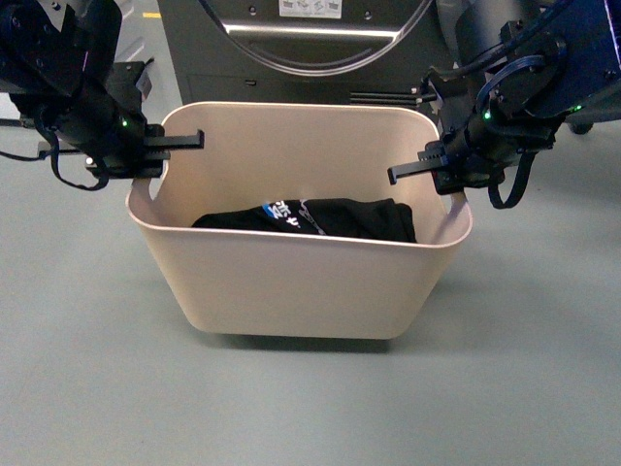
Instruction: Move hamper under clothes hanger
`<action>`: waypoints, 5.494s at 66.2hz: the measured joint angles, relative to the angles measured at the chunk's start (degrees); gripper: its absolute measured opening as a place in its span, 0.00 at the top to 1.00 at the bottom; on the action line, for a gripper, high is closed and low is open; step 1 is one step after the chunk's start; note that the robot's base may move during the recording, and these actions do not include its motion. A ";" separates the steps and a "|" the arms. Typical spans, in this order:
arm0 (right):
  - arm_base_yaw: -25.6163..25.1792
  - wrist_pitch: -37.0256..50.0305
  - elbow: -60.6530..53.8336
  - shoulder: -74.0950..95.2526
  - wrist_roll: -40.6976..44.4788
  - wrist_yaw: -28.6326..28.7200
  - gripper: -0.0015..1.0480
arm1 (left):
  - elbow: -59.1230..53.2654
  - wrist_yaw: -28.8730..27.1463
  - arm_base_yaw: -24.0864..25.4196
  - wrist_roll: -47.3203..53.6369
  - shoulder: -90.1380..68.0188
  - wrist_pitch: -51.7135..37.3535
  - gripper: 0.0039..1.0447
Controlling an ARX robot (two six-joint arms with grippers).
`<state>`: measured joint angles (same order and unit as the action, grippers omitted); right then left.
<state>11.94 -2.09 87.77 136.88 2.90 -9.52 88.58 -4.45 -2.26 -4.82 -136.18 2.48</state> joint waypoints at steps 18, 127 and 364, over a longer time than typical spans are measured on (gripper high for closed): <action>0.00 0.00 0.00 0.00 0.00 0.00 0.97 | 0.00 -0.02 0.00 0.00 0.00 0.00 0.96; -0.20 0.15 -0.09 -0.11 -0.35 0.15 0.97 | -0.17 -0.17 0.02 0.35 0.28 0.00 0.96; -1.03 2.60 1.62 -6.51 -13.29 4.81 0.09 | 2.84 3.21 -1.25 -3.08 10.25 0.72 0.04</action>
<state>10.92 0.51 89.38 130.37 -10.39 -4.71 91.42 -1.23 -3.51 -7.90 -125.93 3.20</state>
